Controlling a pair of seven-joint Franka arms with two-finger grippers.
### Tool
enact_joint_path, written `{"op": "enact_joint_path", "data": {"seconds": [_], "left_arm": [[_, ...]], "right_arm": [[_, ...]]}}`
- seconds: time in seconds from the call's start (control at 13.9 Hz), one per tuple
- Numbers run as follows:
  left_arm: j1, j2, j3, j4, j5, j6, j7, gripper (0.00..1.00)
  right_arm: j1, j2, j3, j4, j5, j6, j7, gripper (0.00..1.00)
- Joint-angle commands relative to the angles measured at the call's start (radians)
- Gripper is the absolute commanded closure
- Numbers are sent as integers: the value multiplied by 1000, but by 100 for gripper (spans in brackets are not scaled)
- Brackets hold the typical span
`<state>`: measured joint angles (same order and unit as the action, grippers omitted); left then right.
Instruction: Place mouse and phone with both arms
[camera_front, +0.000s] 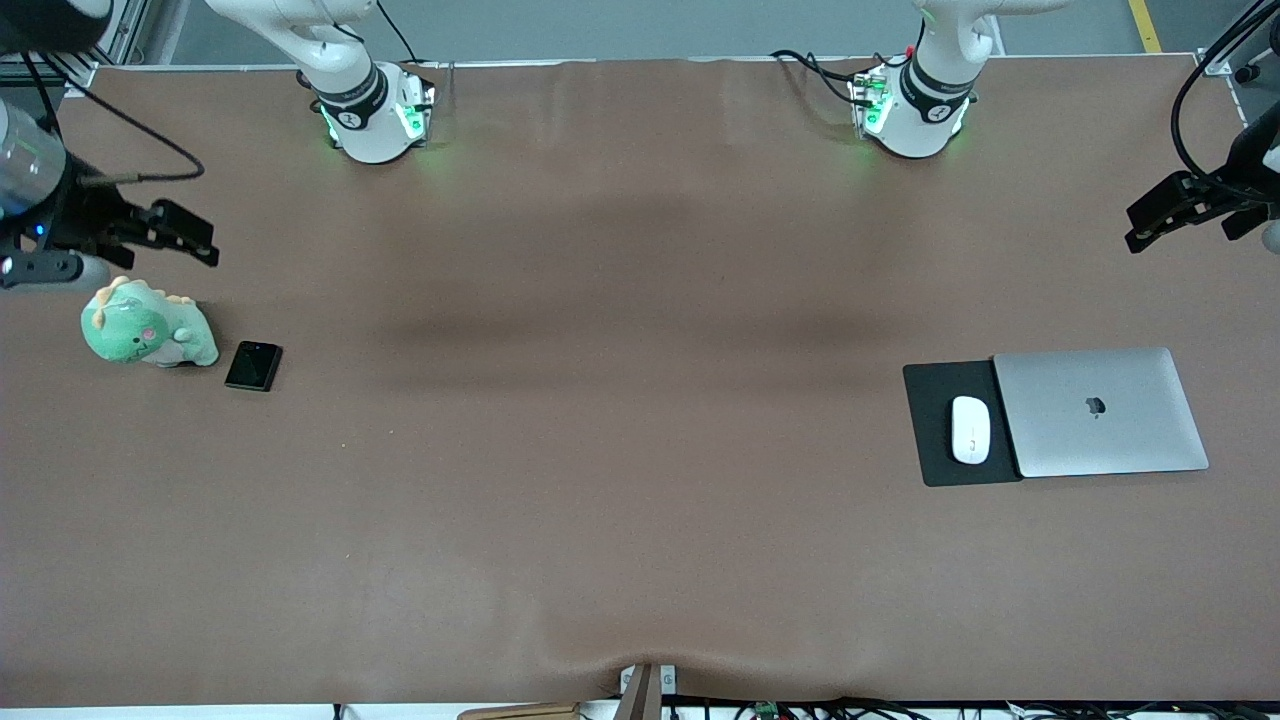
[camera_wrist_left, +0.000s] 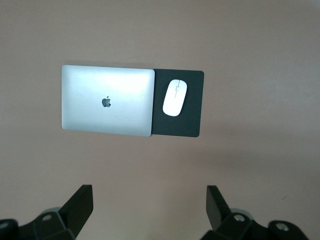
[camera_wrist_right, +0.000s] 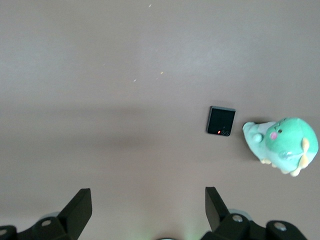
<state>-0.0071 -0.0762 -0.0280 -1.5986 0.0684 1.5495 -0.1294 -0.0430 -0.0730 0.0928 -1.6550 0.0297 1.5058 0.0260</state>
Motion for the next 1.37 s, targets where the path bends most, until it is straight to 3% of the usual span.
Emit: {"op": "enact_joint_path", "data": {"seconds": [0.0, 0.36, 1.3], "left_arm": [[4, -22, 4, -15, -25, 3, 24, 0], [2, -19, 0, -12, -53, 3, 24, 0], [-14, 19, -7, 23, -79, -17, 17, 0]], "right_arm": [[-2, 2, -8, 53, 32, -33, -11, 0], [8, 4, -48, 60, 18, -21, -78, 0], [0, 13, -47, 52, 18, -27, -17, 0]]}}
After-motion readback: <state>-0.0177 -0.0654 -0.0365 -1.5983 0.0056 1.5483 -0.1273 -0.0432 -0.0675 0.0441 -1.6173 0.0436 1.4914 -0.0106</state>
